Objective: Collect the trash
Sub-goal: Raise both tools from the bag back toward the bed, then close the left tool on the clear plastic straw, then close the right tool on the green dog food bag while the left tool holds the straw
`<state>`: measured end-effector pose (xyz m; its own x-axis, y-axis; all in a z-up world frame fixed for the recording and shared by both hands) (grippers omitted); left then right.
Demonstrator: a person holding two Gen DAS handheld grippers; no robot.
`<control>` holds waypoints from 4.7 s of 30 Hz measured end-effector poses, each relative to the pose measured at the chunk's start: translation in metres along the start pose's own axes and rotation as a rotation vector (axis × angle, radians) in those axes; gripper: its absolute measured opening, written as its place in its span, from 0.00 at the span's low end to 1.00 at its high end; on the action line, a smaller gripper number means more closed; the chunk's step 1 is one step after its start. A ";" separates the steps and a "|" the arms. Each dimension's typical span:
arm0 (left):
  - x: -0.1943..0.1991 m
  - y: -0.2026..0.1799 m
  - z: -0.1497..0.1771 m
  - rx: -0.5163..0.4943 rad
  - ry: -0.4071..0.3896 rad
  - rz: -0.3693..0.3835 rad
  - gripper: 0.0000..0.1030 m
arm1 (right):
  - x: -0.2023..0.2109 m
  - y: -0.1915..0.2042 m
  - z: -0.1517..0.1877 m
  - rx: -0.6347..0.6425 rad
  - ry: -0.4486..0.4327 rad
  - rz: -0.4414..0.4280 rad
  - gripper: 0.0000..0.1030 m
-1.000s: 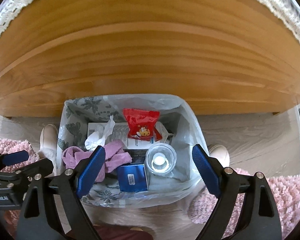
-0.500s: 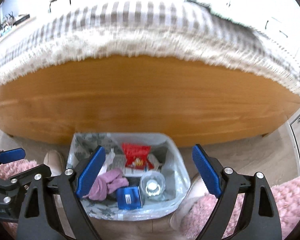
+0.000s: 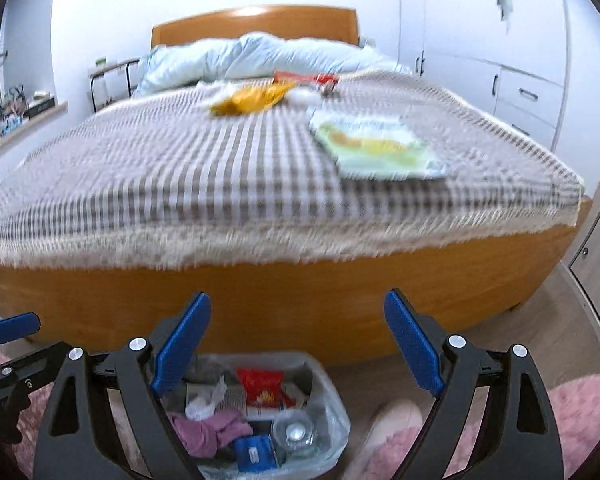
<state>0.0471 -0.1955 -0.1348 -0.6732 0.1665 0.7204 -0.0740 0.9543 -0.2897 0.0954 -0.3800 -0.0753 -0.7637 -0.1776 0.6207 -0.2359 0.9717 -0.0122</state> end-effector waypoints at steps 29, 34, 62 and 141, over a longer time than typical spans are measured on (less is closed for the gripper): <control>-0.007 -0.040 -0.163 -0.065 -0.276 0.062 0.93 | -0.008 -0.040 -0.164 -0.099 -0.368 0.061 0.87; -0.018 -0.040 -0.186 -0.038 -0.283 0.078 0.93 | -0.021 -0.045 -0.191 -0.129 -0.380 0.069 0.87; -0.183 -0.061 -0.218 -0.289 0.100 -0.039 0.64 | -0.085 -0.111 -0.138 -0.302 -0.057 0.182 0.87; -0.060 -0.048 -0.208 -0.204 -0.171 0.152 0.03 | -0.072 -0.049 -0.132 0.054 -0.150 0.073 0.15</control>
<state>0.2440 -0.1995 -0.0335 -0.7807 0.2832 0.5570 0.1747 0.9548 -0.2405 0.2408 -0.3948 -0.0160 -0.8602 -0.1317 0.4927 -0.2050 0.9739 -0.0977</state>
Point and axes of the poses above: each gripper's, at about its wrist camera, not at the fingertips, and x roughly against the way its jaws point, y to its left, z to its underside, the point moved 10 cm from there along -x, roughly the way its jaws point, and after that the axes turned 3 degrees about z, right-handed, at the moved point
